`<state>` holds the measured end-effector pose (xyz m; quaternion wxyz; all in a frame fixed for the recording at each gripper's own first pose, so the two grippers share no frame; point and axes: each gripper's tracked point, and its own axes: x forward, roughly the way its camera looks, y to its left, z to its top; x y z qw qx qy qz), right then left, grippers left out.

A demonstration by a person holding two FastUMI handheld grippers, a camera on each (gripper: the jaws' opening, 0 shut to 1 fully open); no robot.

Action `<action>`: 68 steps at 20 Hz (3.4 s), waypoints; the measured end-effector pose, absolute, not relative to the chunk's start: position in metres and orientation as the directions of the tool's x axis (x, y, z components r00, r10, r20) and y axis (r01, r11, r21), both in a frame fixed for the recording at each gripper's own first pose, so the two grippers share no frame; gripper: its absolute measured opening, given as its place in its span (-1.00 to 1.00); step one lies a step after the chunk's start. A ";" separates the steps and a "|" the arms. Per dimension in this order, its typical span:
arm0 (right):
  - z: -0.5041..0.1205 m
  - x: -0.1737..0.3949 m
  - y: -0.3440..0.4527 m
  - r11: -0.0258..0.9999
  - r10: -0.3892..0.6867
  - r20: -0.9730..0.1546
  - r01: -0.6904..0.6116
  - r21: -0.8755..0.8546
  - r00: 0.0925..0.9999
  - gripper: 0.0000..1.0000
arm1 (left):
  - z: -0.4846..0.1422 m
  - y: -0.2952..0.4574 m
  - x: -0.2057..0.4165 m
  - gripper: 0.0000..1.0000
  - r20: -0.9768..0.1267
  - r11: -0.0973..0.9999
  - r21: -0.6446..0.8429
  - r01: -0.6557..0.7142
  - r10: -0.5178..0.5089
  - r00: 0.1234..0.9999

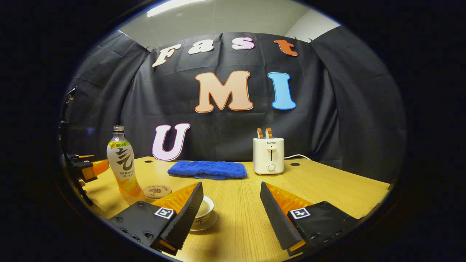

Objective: Open the teacup lid with one hand, grasp the water bottle and pour water into the teacup with the other hand; after pouring, place the water bottle on the coaster and then close the teacup lid.

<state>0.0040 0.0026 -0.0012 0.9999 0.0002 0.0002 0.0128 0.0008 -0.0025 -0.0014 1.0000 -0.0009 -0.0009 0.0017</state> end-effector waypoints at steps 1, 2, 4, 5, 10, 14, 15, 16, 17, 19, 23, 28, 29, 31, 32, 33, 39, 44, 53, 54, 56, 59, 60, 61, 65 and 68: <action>-0.001 0.004 0.002 1.000 0.029 0.000 -0.029 0.000 1.000 0.97 | -0.002 -0.003 0.001 0.92 0.002 1.000 -0.002 -0.003 0.003 1.000; 0.000 0.004 0.002 1.000 0.029 0.001 -0.029 0.000 1.000 0.97 | -0.001 -0.003 0.001 0.92 0.002 1.000 -0.002 -0.003 0.003 1.000; 0.000 0.004 0.003 1.000 0.029 0.002 -0.029 0.000 1.000 0.97 | -0.002 -0.003 0.001 0.91 0.002 1.000 -0.002 -0.004 0.004 1.000; -0.001 0.005 0.003 1.000 0.031 0.003 -0.031 0.000 1.000 0.97 | -0.002 -0.003 0.001 0.91 0.002 1.000 -0.002 -0.004 0.004 1.000; -0.005 0.009 0.012 0.997 0.073 -0.023 -0.073 -0.015 0.997 0.94 | -0.002 -0.003 0.001 0.91 0.002 1.000 -0.003 -0.004 0.004 1.000; 0.003 0.012 0.034 0.992 0.118 -0.022 -0.119 -0.031 0.993 0.99 | -0.003 -0.003 0.001 0.91 0.002 1.000 -0.003 -0.004 0.004 1.000; 0.001 0.014 0.039 0.990 0.134 -0.030 -0.135 -0.029 0.991 1.00 | -0.002 -0.004 0.001 0.91 0.002 1.000 -0.003 -0.004 0.004 1.000; 0.000 0.015 0.045 0.988 0.149 -0.037 -0.150 -0.028 0.988 0.94 | -0.003 -0.004 0.002 0.92 0.002 1.000 -0.003 -0.005 0.005 1.000; -0.001 0.016 0.049 0.986 0.162 -0.044 -0.163 -0.030 0.986 0.94 | -0.002 -0.003 0.001 0.91 0.002 1.000 -0.003 -0.005 0.005 1.000; -0.007 0.019 0.056 0.984 0.172 -0.068 -0.175 -0.040 0.983 0.97 | -0.002 -0.004 0.001 0.91 0.002 1.000 -0.004 -0.005 0.005 1.000; -0.019 0.024 0.067 0.979 0.197 -0.122 -0.202 -0.036 0.973 0.97 | -0.002 -0.004 0.001 0.91 0.002 1.000 -0.004 -0.004 0.004 1.000; -0.023 0.027 0.072 0.978 0.197 -0.145 -0.205 -0.041 0.969 0.67 | -0.003 -0.004 0.002 0.91 0.002 1.000 -0.004 -0.001 0.001 1.000; -0.023 0.028 0.073 0.978 0.196 -0.144 -0.205 -0.046 0.970 0.57 | -0.002 -0.004 0.002 0.91 0.002 1.000 -0.004 -0.001 0.001 1.000; -0.028 0.027 0.078 0.974 0.209 -0.159 -0.219 -0.050 0.965 0.48 | -0.002 -0.004 0.002 0.92 0.002 1.000 -0.004 0.001 -0.001 1.000; -0.030 0.027 0.082 0.972 0.218 -0.170 -0.230 -0.054 0.961 0.48 | -0.003 -0.004 0.002 0.92 0.002 1.000 -0.004 0.001 -0.001 1.000; -0.030 0.027 0.085 0.967 0.233 -0.170 -0.246 -0.059 0.958 0.32 | -0.002 -0.005 0.002 0.92 0.002 1.000 -0.004 0.002 -0.002 1.000; -0.023 0.024 0.079 0.969 0.214 -0.159 -0.230 -0.091 0.964 -0.06 | -0.002 -0.005 0.001 0.92 0.002 1.000 -0.004 0.002 -0.002 1.000; -0.028 0.027 0.083 0.971 0.212 -0.157 -0.227 -0.080 0.965 -0.34 | -0.002 -0.007 0.002 0.92 0.001 1.000 -0.005 0.017 -0.017 1.000; -0.021 0.025 0.081 0.974 0.212 -0.128 -0.220 -0.047 0.969 -0.36 | -0.001 -0.031 -0.010 0.92 0.010 0.985 -0.008 0.170 -0.170 0.985; -0.018 0.024 0.080 0.975 0.213 -0.122 -0.219 -0.043 0.969 -0.36 | 0.000 -0.033 -0.012 0.92 0.012 0.983 -0.009 0.184 -0.184 0.983; -0.011 0.023 0.077 0.976 0.208 -0.104 -0.213 -0.038 0.973 -0.34 | 0.000 -0.039 -0.019 0.92 0.014 0.976 -0.013 0.216 -0.216 0.976; -0.002 0.021 0.071 0.979 0.201 -0.082 -0.204 -0.022 0.976 -0.34 | 0.001 -0.053 -0.029 0.91 0.017 0.960 -0.044 0.277 -0.276 0.961; 0.001 0.020 0.069 0.980 0.198 -0.077 -0.200 -0.019 0.977 -0.33 | 0.001 -0.060 -0.033 0.92 0.018 0.952 -0.059 0.302 -0.301 0.953; 0.003 0.019 0.067 0.981 0.194 -0.074 -0.195 -0.018 0.978 -0.36 | 0.001 -0.066 -0.036 0.91 0.015 0.943 -0.074 0.324 -0.324 0.946; 0.012 0.013 0.058 0.982 0.188 -0.056 -0.189 -0.015 0.981 -0.35 | 0.001 -0.086 -0.041 0.92 0.009 0.918 -0.094 0.386 -0.387 0.922; 0.016 0.010 0.051 0.984 0.177 -0.045 -0.178 -0.020 0.983 -0.35 | -0.002 -0.104 -0.043 0.91 -0.001 0.898 -0.102 0.428 -0.431 0.902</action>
